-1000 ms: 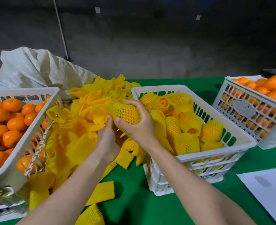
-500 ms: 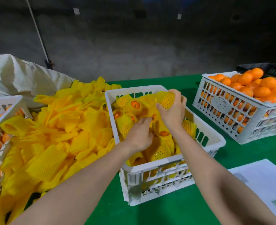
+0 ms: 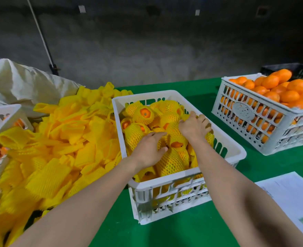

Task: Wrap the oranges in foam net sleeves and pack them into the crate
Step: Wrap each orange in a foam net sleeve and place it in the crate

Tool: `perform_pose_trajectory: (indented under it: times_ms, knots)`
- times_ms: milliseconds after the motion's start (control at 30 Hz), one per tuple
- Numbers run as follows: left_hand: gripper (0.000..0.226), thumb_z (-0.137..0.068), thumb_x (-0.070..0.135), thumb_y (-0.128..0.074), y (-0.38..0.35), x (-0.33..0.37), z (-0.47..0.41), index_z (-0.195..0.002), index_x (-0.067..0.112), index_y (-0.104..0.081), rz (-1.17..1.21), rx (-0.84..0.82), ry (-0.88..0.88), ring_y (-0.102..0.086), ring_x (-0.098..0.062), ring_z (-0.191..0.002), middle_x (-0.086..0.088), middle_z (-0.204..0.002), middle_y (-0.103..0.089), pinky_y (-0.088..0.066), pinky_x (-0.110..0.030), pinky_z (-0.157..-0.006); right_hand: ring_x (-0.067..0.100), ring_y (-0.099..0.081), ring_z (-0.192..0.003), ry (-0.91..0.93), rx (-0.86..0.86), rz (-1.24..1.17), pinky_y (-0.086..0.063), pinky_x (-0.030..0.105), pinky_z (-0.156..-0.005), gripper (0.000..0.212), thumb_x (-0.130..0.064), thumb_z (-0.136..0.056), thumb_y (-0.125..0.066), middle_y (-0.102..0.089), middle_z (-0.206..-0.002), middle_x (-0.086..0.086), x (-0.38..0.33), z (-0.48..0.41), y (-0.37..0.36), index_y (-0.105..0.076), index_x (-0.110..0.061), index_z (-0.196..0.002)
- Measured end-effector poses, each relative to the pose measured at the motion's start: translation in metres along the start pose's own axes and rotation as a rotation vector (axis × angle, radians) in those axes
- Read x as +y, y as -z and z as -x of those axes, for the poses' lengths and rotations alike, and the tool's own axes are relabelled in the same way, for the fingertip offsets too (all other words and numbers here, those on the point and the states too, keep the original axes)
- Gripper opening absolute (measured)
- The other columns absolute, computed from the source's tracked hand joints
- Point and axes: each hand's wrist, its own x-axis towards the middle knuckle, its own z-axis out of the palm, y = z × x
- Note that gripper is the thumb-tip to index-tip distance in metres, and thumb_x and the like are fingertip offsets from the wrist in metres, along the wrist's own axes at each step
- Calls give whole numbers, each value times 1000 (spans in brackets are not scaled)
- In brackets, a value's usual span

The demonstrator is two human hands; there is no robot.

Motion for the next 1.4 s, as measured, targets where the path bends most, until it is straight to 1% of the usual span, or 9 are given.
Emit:
perform_pose_trajectory:
  times_ms: [200, 333, 467, 700, 900, 1000, 1200, 1300, 1400]
  knots:
    - [29, -95, 14, -56, 61, -12, 20, -123, 10, -60, 263, 192, 103, -64, -19, -96, -11, -114, -65, -49, -24, -78, 31, -30, -133, 514, 238, -152, -19, 38, -112, 44, -22, -94, -49, -40, -141, 16, -33, 39, 4, -44, -7, -135]
    - [17, -96, 9, -52, 113, -43, 47, -108, 11, -63, 418, 334, 238, -64, -10, -63, -4, -88, -67, -49, -15, -51, 28, -53, -111, 829, 123, -433, -35, 28, -94, 23, -11, -90, -54, -61, -114, 13, -86, 109, 3, -62, -4, -111]
    - [11, -96, 12, -53, 148, -85, 86, -103, 15, -62, 453, 424, 326, -60, -3, -54, 3, -81, -67, -47, -14, -48, 27, -55, -105, 1022, -132, -415, -40, 34, -87, 21, -13, -91, -55, -62, -111, 12, -132, 169, -20, -63, -5, -108]
    - [14, -99, 14, -49, 179, -147, 165, -102, 16, -63, 403, 473, 507, -65, -12, -69, 1, -87, -69, -51, -25, -59, 38, -43, -124, 1047, -685, 81, -41, 42, -98, 48, -15, -91, -55, -42, -137, 21, -191, 235, -111, -41, -6, -136]
    - [14, -99, 13, -49, 198, -174, 214, -106, 13, -61, 401, 490, 558, -65, -13, -74, -1, -91, -67, -52, -26, -62, 40, -22, -136, 926, -676, 240, -32, 46, -104, 70, -42, -89, -57, -5, -153, 17, -221, 269, -191, -17, -33, -147]
    - [15, -99, 14, -50, 204, -183, 226, -109, 15, -61, 398, 461, 535, -66, -11, -78, 1, -95, -67, -56, -27, -67, 36, -28, -134, 818, -636, 310, -37, 43, -100, 68, -32, -88, -60, -16, -151, 15, -220, 266, -209, -22, -31, -144]
    - [31, -95, 0, -52, 222, -208, 233, -123, 12, -58, 323, 427, 457, -59, -20, -111, -9, -126, -60, -51, -34, -88, 36, -57, -98, 682, -342, -177, -39, 39, -71, 43, 1, -83, -47, -62, -101, 19, -242, 250, -173, -45, -15, -123]
    - [60, -89, 1, -62, 232, -213, 223, -141, 20, -40, 241, 264, 351, -32, -16, -139, 0, -149, -36, -35, -31, -106, 27, -57, -95, 733, -423, -495, -39, 33, -83, 33, 9, -77, -55, -62, -99, 18, -260, 236, -124, -55, -1, -109]
    - [70, -84, 12, -71, 239, -209, 211, -144, 23, -37, 232, 119, 256, -31, -4, -130, 6, -144, -39, -31, -23, -102, 10, -54, -90, 823, -597, -633, -40, 9, -81, 32, 18, -76, -53, -59, -96, 6, -269, 240, -83, -59, 3, -103]
